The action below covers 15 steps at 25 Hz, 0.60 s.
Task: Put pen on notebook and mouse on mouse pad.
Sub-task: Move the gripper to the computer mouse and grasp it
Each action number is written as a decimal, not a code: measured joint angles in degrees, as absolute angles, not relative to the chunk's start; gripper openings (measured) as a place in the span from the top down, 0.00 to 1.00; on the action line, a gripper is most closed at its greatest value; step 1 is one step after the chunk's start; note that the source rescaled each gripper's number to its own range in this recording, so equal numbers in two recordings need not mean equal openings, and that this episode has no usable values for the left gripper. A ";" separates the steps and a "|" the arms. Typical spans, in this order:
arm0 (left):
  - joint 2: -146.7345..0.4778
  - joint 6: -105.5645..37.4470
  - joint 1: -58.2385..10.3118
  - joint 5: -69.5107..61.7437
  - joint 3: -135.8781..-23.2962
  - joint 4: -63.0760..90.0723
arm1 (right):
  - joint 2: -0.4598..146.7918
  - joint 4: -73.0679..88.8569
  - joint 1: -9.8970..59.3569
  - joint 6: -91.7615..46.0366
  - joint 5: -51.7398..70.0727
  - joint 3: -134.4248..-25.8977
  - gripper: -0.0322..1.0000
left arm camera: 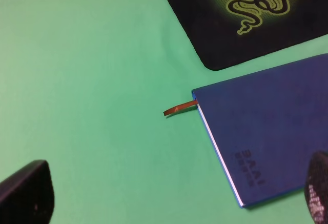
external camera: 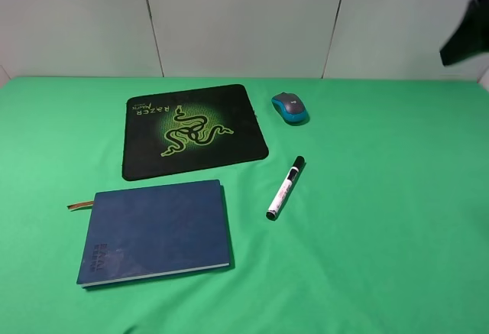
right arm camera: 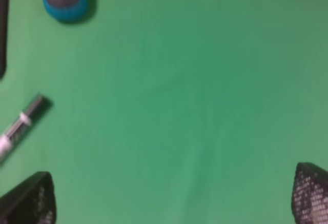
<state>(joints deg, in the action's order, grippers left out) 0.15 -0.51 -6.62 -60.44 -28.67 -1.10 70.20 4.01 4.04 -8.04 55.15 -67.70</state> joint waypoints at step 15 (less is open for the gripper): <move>0.15 -0.51 -6.62 -60.44 -28.67 -1.10 | 92.69 4.01 14.14 -13.22 51.92 -79.11 0.00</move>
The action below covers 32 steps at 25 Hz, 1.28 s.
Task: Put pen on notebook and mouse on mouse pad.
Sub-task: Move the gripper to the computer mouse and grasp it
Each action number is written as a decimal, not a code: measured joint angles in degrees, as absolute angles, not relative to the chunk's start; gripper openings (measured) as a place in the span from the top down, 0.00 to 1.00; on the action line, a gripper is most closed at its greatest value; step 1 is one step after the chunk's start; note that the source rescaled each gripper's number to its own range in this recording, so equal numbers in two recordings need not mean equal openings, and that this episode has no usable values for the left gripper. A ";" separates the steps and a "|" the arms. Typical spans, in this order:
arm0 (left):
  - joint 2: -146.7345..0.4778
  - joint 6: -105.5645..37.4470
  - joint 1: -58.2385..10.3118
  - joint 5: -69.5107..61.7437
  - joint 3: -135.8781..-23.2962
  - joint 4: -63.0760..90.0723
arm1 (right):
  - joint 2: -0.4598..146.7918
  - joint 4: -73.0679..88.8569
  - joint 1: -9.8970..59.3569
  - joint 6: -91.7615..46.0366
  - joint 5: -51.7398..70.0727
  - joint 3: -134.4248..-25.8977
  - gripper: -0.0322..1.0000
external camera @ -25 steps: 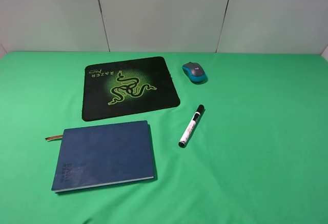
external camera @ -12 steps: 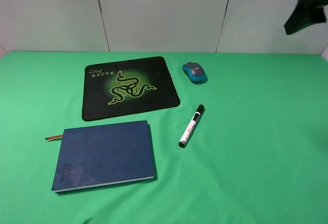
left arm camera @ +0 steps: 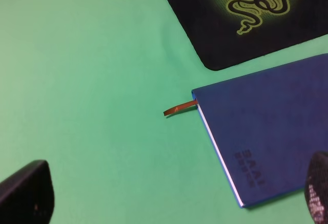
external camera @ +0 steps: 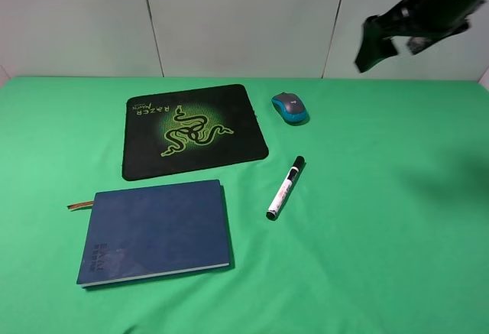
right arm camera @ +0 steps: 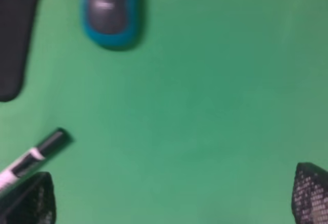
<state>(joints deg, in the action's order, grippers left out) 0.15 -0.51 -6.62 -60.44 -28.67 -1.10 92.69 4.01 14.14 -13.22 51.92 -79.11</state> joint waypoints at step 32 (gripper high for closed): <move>0.15 -0.51 -6.62 -60.44 -28.67 -1.10 | 132.19 1.99 20.72 -7.71 50.24 -110.20 0.00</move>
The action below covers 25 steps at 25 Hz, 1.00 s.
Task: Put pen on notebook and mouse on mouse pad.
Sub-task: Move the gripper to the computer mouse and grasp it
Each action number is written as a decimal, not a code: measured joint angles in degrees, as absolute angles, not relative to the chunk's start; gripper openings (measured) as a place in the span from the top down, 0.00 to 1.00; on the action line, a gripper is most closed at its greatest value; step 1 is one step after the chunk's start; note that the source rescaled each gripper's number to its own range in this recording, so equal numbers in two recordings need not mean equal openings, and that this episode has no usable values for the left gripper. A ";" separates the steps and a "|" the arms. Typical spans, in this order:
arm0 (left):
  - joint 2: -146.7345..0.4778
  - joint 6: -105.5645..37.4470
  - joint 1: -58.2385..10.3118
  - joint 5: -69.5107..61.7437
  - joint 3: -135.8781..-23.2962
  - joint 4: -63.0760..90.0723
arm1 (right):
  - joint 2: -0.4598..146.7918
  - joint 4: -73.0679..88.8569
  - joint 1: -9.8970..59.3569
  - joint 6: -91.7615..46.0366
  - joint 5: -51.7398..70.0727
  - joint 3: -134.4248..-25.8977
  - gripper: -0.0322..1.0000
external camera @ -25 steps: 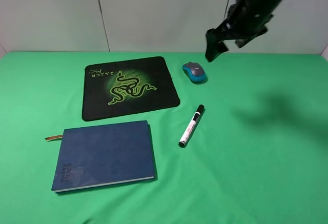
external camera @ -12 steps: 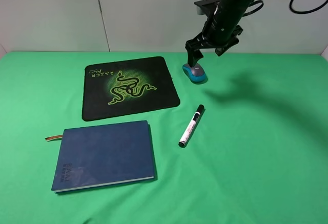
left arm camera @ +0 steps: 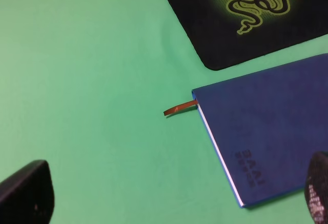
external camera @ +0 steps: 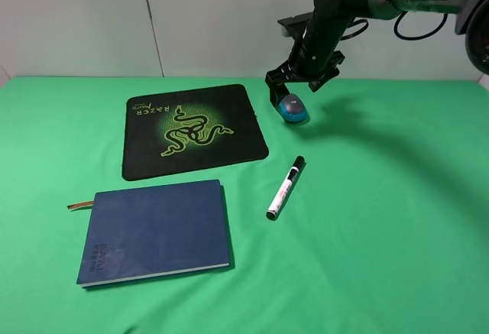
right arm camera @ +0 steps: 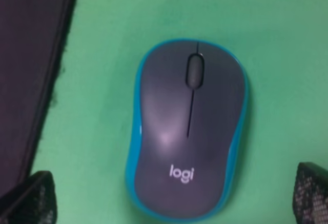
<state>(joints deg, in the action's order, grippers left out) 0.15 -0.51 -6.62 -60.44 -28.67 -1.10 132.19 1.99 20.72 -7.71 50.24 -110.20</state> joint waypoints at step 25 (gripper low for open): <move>0.15 -0.51 -6.62 -60.44 -28.67 -1.10 | 137.37 -1.40 20.72 -7.10 44.22 -110.39 0.31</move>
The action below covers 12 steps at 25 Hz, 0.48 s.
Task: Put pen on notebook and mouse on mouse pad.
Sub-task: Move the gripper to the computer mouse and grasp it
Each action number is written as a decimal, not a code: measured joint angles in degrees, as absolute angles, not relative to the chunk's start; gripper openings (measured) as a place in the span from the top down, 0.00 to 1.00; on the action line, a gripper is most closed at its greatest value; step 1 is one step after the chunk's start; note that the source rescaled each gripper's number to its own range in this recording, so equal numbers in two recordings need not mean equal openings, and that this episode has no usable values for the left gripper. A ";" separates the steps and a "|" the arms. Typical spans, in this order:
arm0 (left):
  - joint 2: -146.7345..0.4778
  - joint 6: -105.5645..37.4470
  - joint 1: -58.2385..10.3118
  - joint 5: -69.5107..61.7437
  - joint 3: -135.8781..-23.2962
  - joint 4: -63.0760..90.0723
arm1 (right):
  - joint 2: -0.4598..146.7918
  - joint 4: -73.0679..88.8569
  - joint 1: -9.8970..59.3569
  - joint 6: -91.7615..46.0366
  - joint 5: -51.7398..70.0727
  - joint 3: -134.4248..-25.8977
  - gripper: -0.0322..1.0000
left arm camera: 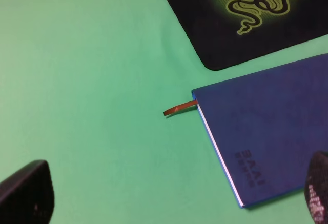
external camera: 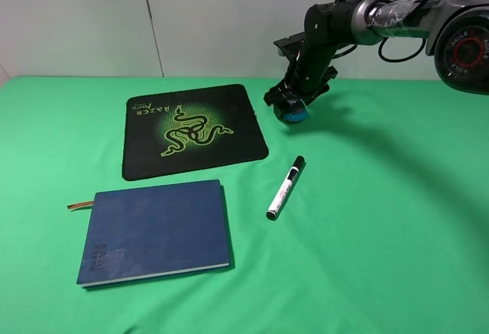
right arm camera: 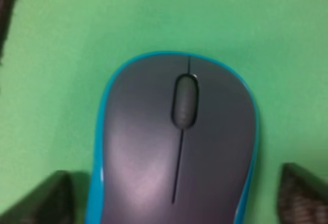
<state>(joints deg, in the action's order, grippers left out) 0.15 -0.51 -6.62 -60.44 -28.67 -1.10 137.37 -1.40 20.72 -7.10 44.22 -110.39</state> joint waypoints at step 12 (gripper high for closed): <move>0.15 -0.51 -6.62 -60.44 -28.67 -1.10 | 137.37 -1.73 20.72 -7.04 44.17 -110.39 0.43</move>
<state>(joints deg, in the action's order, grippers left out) 0.15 -0.51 -6.62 -60.44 -28.67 -1.10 137.37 -1.73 20.72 -7.04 44.17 -110.39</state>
